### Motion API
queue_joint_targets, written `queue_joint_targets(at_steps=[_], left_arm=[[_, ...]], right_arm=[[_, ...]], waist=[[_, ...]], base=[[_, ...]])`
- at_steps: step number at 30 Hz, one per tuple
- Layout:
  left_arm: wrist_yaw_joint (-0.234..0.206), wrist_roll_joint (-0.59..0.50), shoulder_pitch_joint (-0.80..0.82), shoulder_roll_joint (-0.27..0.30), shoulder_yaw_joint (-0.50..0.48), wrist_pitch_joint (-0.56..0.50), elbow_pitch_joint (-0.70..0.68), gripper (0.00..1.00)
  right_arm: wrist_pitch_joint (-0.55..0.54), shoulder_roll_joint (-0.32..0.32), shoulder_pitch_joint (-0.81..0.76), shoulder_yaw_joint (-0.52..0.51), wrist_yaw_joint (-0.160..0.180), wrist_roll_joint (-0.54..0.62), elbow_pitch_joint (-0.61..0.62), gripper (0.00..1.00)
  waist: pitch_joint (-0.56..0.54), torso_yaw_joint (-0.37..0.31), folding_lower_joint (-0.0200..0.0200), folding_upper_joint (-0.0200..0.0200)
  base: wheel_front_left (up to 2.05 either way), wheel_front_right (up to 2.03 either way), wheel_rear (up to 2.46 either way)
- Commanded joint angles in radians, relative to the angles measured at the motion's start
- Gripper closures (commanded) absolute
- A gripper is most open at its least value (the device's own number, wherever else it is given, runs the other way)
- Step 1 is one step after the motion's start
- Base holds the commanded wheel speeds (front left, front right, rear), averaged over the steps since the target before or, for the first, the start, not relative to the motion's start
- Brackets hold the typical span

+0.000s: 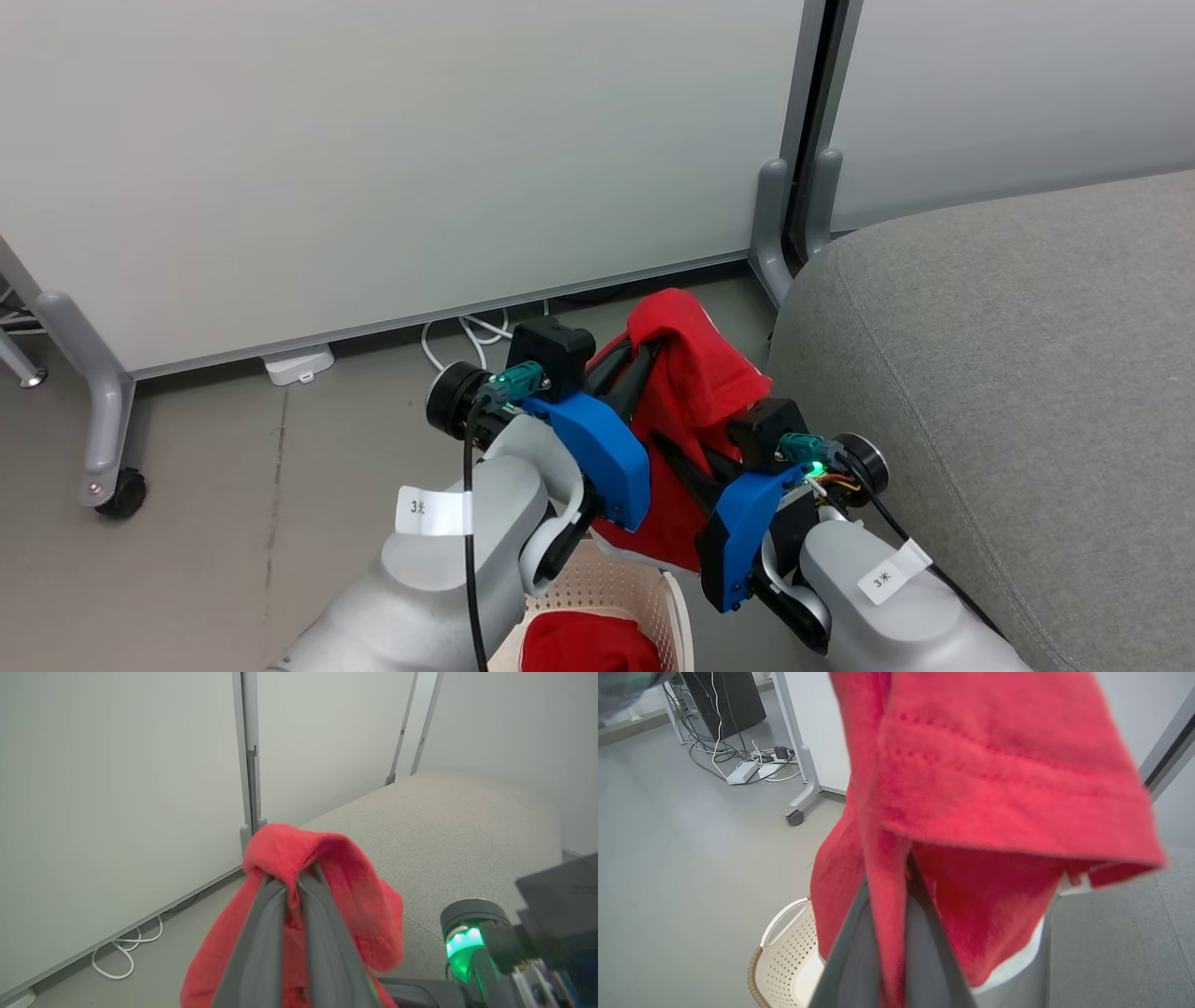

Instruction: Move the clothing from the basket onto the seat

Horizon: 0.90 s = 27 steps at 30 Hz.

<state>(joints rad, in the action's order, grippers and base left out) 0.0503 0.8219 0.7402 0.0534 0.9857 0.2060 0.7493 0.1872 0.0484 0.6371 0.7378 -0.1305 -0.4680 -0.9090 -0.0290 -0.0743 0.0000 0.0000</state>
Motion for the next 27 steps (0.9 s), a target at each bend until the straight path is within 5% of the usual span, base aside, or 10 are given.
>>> queue_joint_targets(at_steps=[1,2,3,4,10,18,27], left_arm=[[-0.005,0.001,0.014,0.006,-0.003,0.011,0.003,0.81],[-0.005,-0.002,0.014,0.007,-0.006,0.018,0.000,0.56],[-0.002,-0.006,0.012,0.011,-0.007,0.025,-0.005,0.17],[0.003,-0.009,0.006,0.016,-0.010,0.032,-0.009,0.00],[0.024,-0.026,-0.076,0.055,-0.061,0.060,-0.068,0.00],[0.016,-0.176,-0.295,0.122,-0.270,0.060,-0.268,0.00],[0.046,-0.363,-0.527,0.107,-0.496,0.060,-0.403,0.00]], right_arm=[[0.008,0.004,0.018,0.003,0.000,-0.002,-0.002,1.00],[0.009,0.004,0.020,0.002,0.000,-0.003,-0.002,1.00],[0.012,0.004,0.023,0.001,0.000,-0.004,-0.002,1.00],[0.014,0.004,0.025,-0.001,0.000,-0.003,-0.001,1.00],[0.038,0.003,0.044,-0.027,0.000,0.015,0.002,1.00],[0.059,0.003,0.054,-0.099,0.000,0.054,0.010,1.00],[0.072,0.003,0.032,-0.197,0.000,0.105,0.054,1.00]], waist=[[0.001,0.000,0.0000,0.0000],[0.002,0.000,0.0000,0.0000],[0.003,0.000,0.0000,0.0000],[0.004,0.000,0.0000,0.0000],[0.015,-0.003,0.0000,0.0000],[0.035,-0.004,0.0000,0.0000],[0.051,0.000,0.0000,0.0000]], base=[[0.00,0.00,0.00],[0.00,0.00,0.00],[0.00,0.00,0.00],[0.00,0.00,0.00],[0.00,0.00,0.00],[0.00,0.00,0.00],[0.00,0.00,0.00]])
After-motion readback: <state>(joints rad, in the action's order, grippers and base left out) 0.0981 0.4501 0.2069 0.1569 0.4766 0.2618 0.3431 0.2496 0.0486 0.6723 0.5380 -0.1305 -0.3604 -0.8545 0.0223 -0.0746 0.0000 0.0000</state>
